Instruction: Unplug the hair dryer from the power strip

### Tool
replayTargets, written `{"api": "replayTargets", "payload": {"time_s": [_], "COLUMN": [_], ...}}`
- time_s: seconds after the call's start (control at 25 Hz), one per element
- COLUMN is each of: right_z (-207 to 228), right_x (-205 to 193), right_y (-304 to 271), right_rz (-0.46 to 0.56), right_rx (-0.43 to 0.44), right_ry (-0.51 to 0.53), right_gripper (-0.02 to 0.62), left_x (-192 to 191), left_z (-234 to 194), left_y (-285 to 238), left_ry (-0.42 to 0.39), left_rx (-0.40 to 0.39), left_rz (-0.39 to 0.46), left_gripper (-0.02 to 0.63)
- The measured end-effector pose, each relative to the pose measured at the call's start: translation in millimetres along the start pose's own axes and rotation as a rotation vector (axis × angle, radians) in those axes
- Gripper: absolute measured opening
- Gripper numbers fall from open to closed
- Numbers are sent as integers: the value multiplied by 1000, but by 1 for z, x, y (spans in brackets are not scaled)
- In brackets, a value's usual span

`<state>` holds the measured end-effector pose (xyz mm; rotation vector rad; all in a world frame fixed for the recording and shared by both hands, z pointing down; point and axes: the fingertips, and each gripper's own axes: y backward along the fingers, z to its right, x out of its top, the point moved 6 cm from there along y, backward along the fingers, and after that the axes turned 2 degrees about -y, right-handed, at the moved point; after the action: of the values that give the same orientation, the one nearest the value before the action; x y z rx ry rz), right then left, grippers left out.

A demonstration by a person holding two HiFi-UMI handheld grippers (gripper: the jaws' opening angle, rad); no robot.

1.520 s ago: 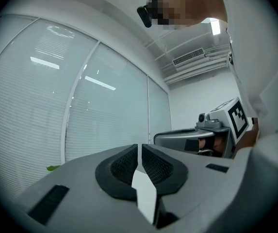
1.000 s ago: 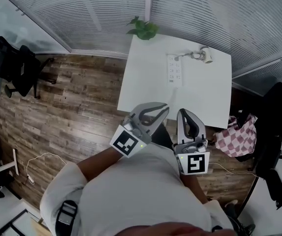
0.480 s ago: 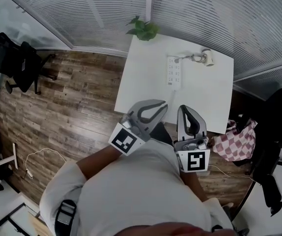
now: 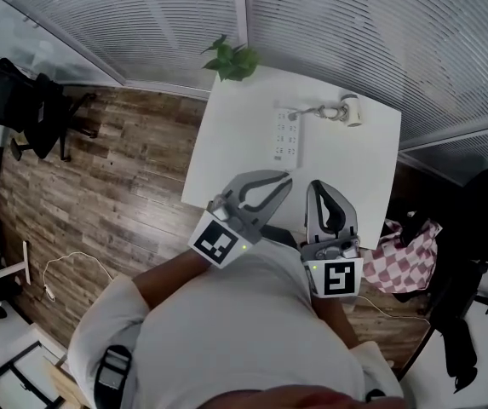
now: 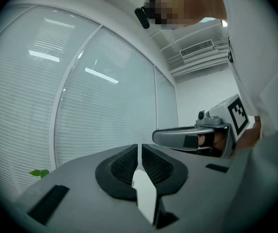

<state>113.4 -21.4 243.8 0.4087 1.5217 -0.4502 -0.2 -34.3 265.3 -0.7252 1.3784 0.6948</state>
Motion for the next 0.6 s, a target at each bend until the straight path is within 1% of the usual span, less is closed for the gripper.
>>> {"api": "replayTargets", "payload": {"time_s": [0.24,0.6], "right_z": [40,64], "right_x": [-8,-23], "right_y": [-13,-32], "right_rz": [-13,-56], "right_rx": [28,48], "right_ry": [-22,-37], "right_gripper": [32,32], "left_x": [-6,-22], "left_z": [-6,-22], "left_y": [-38,-61], "left_ry": [-22,-12], "left_rx": [33,55], "left_rz": [-44,-97], "left_gripper": [52,52]}}
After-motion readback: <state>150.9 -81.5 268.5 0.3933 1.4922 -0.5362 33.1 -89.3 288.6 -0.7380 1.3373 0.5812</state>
